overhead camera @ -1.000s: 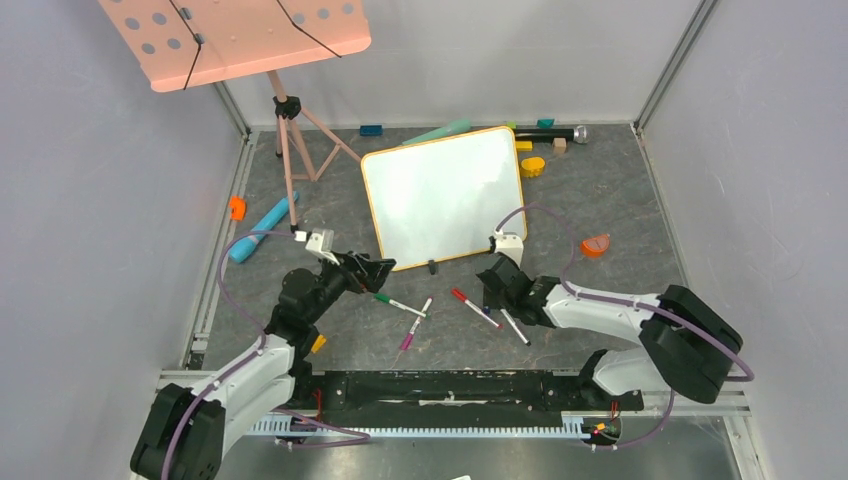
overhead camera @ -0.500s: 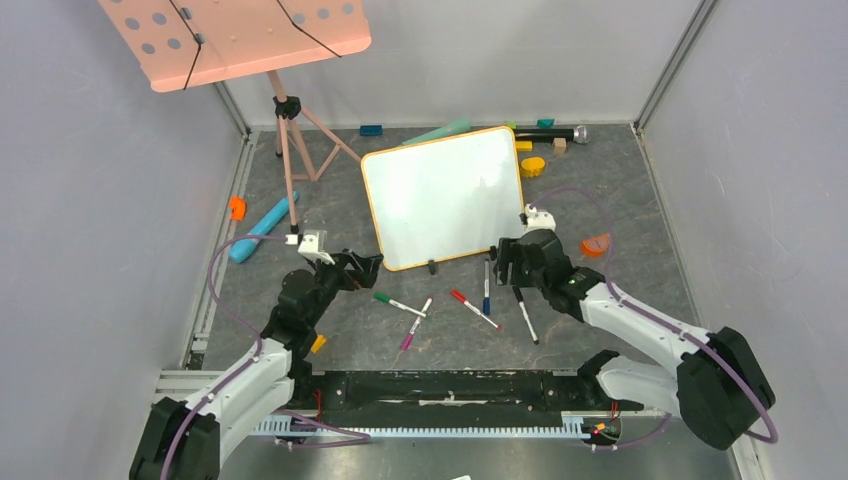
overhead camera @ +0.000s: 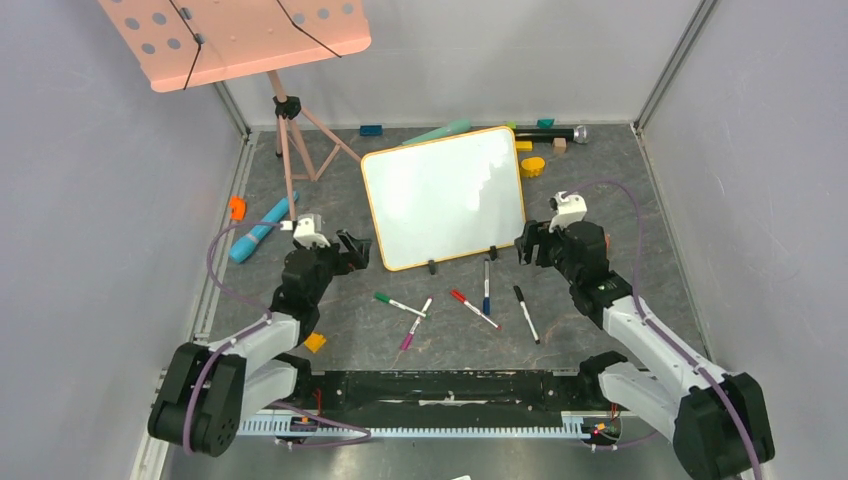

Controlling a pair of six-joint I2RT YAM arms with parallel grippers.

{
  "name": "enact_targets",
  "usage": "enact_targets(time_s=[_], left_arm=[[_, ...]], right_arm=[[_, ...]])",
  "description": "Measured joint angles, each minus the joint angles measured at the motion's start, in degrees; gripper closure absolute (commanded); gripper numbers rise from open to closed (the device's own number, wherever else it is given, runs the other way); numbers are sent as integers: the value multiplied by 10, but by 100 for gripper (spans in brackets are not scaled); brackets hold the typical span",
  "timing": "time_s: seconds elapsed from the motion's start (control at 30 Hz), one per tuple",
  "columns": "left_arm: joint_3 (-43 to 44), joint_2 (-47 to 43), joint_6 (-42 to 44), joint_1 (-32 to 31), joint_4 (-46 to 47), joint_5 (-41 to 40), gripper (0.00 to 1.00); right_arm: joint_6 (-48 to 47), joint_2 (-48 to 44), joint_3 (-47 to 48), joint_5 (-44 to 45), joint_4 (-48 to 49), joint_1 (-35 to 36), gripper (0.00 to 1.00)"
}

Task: Write a sentence on the whiteboard
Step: Move the whiteboard to the center of the board.

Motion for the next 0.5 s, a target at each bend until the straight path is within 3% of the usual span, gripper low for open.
enact_targets(time_s=[0.17,0.3,0.5], left_arm=[[21,62,-1,63,61,61,1],[22,121,-2,76,138,129,0],[-8,131,-5,76,235,179,0]], right_arm=[[-9,2,-12,-65,13,-47,27],[4,51,13,-110,-34,-50,32],[74,62,21,-59,-106,40,34]])
